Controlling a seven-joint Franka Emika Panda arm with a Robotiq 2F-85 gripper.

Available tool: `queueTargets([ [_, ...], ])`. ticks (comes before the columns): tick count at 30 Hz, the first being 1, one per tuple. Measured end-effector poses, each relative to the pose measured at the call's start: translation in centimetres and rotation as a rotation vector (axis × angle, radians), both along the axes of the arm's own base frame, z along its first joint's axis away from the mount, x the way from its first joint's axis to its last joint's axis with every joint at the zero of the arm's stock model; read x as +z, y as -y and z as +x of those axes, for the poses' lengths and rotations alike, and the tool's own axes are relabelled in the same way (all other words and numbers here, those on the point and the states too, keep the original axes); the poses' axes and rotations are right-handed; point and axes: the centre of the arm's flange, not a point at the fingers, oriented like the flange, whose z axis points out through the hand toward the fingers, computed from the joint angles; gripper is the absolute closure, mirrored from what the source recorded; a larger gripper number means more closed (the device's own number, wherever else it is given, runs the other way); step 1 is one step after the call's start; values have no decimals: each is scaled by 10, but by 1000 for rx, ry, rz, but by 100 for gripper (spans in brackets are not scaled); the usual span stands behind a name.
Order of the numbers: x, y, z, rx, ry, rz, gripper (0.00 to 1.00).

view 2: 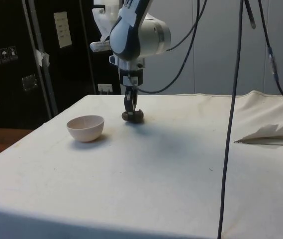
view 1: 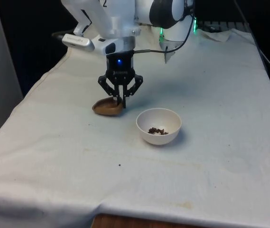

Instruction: Pour the coffee beans from the cup into the bowl.

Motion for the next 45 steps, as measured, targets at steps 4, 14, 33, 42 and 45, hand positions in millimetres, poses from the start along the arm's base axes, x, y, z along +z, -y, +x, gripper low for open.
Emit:
queueTargets([
  [4, -1, 0, -1, -1, 3, -9, 99],
  [14, -10, -12, -6, -2, 38, -62, 99],
  [33, -10, -19, -5, -5, 47, -63, 54],
  [42, -10, -19, -5, -5, 47, -63, 1],
  [45, -8, -20, -4, -3, 50, -62, 0],
])
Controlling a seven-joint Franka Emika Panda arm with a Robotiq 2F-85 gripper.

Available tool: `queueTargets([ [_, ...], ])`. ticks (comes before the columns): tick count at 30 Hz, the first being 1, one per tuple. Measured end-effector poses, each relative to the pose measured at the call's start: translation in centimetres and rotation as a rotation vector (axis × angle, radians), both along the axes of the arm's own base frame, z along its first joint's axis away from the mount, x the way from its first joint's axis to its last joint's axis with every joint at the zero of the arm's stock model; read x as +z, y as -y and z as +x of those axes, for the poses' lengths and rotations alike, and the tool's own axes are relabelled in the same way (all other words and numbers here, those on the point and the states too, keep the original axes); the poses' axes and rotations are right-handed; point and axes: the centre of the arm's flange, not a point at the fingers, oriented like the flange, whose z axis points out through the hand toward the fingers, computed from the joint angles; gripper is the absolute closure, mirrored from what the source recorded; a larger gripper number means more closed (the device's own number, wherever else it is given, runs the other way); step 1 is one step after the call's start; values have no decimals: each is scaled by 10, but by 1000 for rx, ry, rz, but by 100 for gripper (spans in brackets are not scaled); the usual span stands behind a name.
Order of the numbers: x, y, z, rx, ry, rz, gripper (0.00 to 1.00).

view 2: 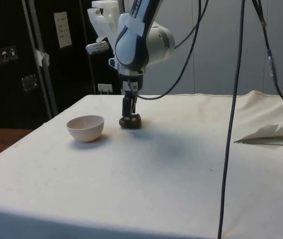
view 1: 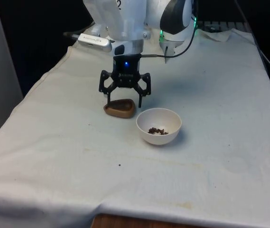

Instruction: Pour the coffee beans from the cup into the bowl.

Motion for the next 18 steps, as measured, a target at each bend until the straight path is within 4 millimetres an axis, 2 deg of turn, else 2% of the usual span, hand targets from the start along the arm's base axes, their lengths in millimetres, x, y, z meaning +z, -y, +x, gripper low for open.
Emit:
queueTargets([
  [5, 7, -1, 1, 0, 9, 4, 0],
  [18, 48, -6, -6, 9, 32, 34, 0],
])
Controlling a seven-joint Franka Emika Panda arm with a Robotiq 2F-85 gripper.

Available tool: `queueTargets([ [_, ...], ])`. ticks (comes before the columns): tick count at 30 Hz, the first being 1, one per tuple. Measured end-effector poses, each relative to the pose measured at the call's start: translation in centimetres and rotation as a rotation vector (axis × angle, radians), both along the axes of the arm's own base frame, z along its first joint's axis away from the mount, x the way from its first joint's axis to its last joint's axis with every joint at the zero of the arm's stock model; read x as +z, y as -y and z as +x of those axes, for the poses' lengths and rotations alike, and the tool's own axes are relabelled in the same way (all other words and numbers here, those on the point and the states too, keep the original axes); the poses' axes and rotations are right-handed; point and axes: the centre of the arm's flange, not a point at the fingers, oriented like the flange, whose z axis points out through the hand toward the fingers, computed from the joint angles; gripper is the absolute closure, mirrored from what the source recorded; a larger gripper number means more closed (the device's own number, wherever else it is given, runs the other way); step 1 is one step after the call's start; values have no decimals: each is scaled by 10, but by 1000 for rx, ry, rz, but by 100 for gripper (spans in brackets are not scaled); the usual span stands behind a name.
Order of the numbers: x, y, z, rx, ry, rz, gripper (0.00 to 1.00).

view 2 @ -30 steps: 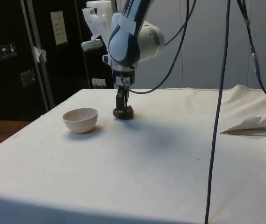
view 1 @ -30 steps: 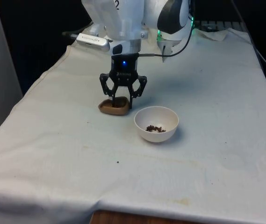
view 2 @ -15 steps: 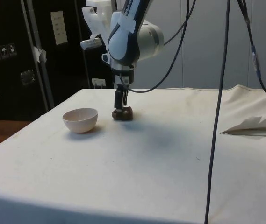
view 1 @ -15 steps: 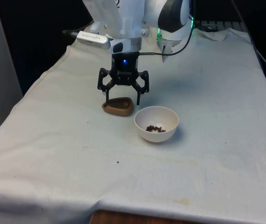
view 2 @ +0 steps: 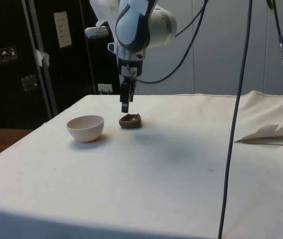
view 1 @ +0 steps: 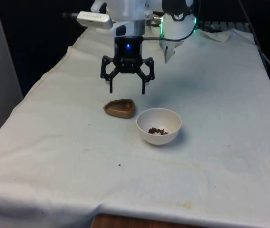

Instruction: Pour the coffee beans from the cup into the bowl.

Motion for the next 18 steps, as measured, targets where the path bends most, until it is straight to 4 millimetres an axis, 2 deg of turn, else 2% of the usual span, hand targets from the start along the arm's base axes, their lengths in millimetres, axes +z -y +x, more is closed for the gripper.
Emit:
queueTargets([
  [18, 52, -5, -8, 13, 25, 40, 0],
])
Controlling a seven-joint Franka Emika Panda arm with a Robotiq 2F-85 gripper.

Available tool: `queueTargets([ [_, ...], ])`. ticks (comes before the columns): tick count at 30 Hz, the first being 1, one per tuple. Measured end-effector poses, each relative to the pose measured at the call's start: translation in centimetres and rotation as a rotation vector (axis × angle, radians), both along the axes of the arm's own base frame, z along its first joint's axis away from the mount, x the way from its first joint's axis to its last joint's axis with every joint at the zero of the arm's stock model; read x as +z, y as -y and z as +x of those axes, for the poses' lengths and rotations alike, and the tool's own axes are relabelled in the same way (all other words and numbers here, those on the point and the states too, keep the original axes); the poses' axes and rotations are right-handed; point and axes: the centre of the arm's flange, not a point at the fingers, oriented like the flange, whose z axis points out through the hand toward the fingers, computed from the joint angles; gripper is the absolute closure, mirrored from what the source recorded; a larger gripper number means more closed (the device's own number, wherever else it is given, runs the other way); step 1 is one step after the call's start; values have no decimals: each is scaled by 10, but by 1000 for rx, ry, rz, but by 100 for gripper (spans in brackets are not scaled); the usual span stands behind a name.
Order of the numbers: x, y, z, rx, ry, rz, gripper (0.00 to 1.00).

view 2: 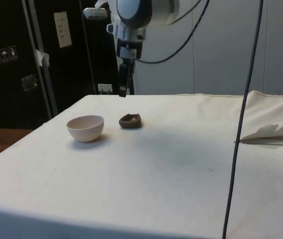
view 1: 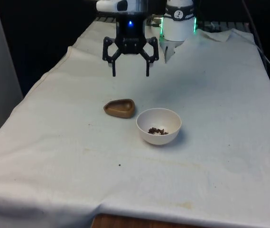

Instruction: Pour the coffee beans from the cup into the bowl.

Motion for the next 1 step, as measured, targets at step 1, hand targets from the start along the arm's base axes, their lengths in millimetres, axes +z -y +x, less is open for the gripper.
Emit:
queueTargets([
  [1, 0, 0, 0, 0, 0, 0, 0],
])
